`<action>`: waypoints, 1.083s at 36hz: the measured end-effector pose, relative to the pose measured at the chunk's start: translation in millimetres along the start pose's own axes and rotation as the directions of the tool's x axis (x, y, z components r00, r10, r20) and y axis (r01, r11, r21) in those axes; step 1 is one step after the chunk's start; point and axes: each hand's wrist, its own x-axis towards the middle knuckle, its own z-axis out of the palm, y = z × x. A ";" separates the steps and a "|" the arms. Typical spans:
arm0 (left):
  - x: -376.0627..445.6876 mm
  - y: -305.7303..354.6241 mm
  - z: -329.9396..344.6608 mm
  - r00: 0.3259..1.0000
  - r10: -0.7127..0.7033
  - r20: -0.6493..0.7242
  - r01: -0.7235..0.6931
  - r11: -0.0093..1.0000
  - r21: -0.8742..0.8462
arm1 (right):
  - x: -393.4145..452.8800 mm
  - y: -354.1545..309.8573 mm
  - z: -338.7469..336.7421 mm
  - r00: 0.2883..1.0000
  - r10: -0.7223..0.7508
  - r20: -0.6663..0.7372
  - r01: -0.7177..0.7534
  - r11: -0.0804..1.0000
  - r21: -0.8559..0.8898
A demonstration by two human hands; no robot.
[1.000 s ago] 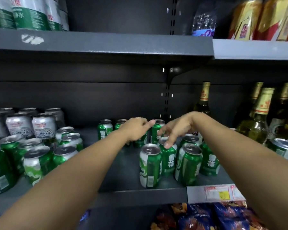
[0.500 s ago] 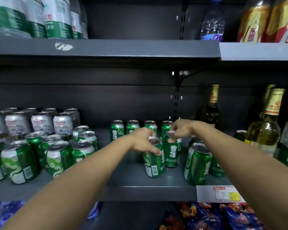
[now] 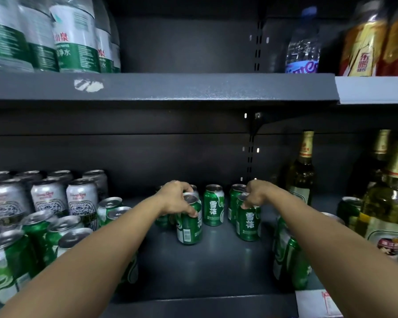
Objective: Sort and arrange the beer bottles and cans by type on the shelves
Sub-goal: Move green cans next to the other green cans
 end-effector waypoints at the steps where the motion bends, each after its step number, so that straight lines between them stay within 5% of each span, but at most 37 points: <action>1: 2.4 1.3 2.3 1.000 -0.001 0.000 0.001 1.000 -0.024 | 0.7 0.7 0.3 1.000 -0.002 -0.002 0.002 1.000 0.022; 25: 39.1 37.1 45.2 0.999 -0.027 -0.021 0.030 0.990 0.136 | -0.6 1.8 4.6 1.000 0.012 0.010 -0.013 0.987 0.161; 32: 34.2 24.9 40.7 0.979 0.068 0.194 -0.022 0.973 -0.230 | -0.4 1.3 5.3 1.000 0.009 0.026 -0.014 0.981 0.192; 39: 27.3 33.6 46.4 0.997 0.039 0.072 -0.056 0.965 0.255 | -0.6 0.7 3.7 0.999 0.009 0.032 -0.015 0.978 0.210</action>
